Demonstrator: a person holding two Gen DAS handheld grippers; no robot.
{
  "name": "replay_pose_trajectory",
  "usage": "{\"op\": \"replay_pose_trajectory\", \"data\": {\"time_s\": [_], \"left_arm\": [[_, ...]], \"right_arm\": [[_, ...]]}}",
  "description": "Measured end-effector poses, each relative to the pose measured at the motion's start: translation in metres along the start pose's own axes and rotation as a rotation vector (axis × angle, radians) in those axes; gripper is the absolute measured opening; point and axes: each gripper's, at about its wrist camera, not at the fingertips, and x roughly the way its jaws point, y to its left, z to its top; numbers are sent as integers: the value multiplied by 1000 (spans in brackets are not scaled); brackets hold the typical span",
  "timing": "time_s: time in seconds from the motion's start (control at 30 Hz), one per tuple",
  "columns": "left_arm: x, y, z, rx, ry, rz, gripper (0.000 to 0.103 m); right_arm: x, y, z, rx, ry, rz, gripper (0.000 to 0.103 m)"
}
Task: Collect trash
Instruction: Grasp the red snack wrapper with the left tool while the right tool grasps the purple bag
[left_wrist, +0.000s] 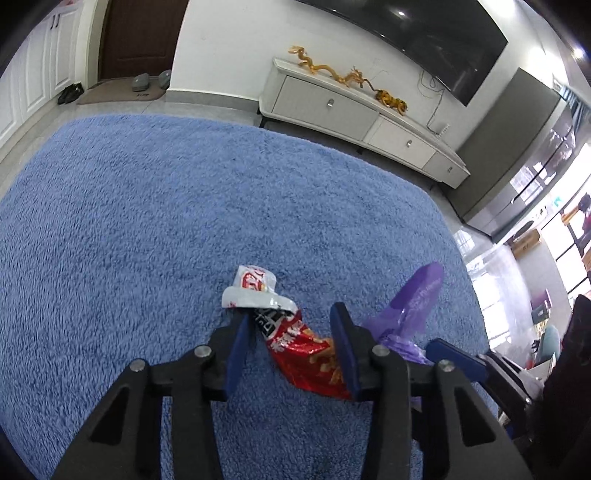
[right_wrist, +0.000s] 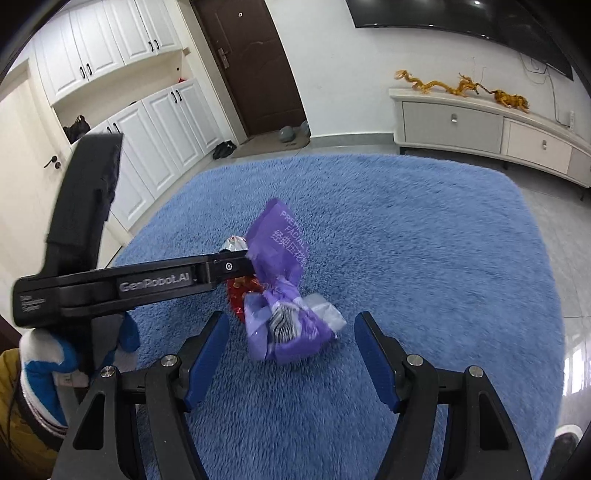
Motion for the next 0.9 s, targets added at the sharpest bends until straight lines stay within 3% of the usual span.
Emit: {"op": "replay_pose_trajectory", "data": {"time_s": [0.07,0.13,0.2,0.27,0.4,0.67,0.9], "left_arm": [[2,0,1,9,-1,-6,40],[4,-1,3,15,-3,-10,37],[5,0,3,16,-5,-11,31],[7,1,7,12,-8,-14,23],[-4,2,0,15,-32,-18,19],[-46,-7,-23,52,-99,-15,16],[-96,-40,-53,172,-186,26,16]], "right_arm": [[6,-3,0,10,8,6,68],[9,-8,-1,19,18,23,53],[10,-12,-3,34,21,47,48],[6,-13,-4,37,16,50,46],[-9,-17,-12,66,-10,46,40],[-60,-18,-26,137,-99,35,38],[-113,-5,-41,167,-190,23,38]]}}
